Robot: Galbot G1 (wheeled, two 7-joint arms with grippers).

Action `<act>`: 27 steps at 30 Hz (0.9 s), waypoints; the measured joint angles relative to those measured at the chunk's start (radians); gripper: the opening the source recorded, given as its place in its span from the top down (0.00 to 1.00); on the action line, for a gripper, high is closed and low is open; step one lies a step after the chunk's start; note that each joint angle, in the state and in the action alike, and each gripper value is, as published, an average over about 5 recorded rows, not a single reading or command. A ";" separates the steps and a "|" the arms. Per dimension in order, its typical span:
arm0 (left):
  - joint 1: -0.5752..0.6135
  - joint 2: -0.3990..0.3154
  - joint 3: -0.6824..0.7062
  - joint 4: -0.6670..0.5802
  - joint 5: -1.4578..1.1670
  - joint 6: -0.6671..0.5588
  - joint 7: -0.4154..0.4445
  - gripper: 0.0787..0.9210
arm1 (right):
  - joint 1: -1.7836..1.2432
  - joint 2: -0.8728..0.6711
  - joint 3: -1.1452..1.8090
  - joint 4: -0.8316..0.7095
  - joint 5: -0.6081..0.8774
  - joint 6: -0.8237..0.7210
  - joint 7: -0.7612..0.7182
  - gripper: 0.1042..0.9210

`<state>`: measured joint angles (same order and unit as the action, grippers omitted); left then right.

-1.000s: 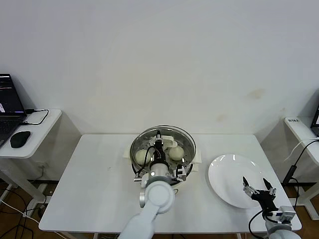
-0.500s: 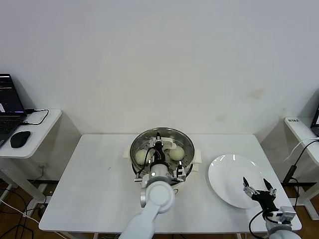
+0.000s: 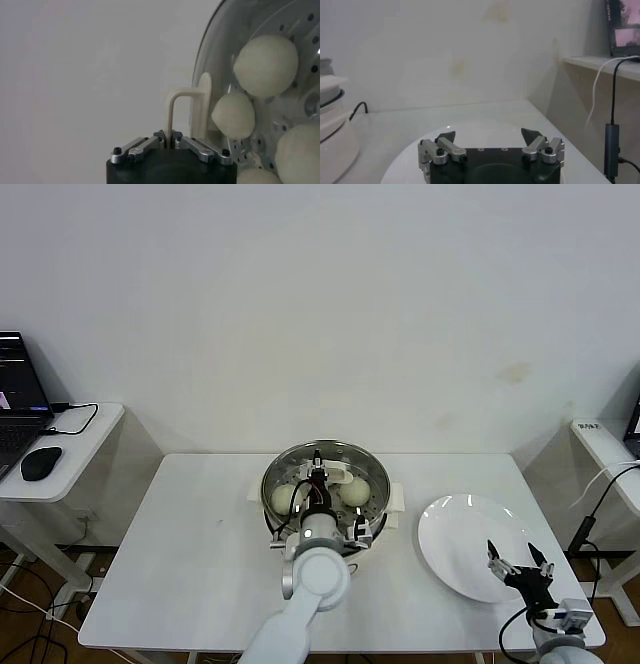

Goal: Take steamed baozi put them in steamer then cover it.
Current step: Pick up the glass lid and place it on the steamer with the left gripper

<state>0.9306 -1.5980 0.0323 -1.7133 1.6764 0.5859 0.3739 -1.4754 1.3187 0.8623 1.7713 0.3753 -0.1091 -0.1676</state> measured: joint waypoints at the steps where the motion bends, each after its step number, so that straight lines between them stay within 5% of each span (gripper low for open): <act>1: 0.000 0.000 0.000 0.000 0.000 -0.001 0.000 0.92 | -0.001 0.000 0.000 0.000 0.000 0.000 0.000 0.12; 27: 0.010 -0.001 -0.005 0.008 -0.005 -0.016 -0.014 0.92 | -0.003 0.002 0.002 -0.001 -0.001 0.005 -0.003 0.12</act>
<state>0.9408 -1.5986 0.0273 -1.7055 1.6712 0.5697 0.3597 -1.4782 1.3204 0.8647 1.7702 0.3746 -0.1043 -0.1705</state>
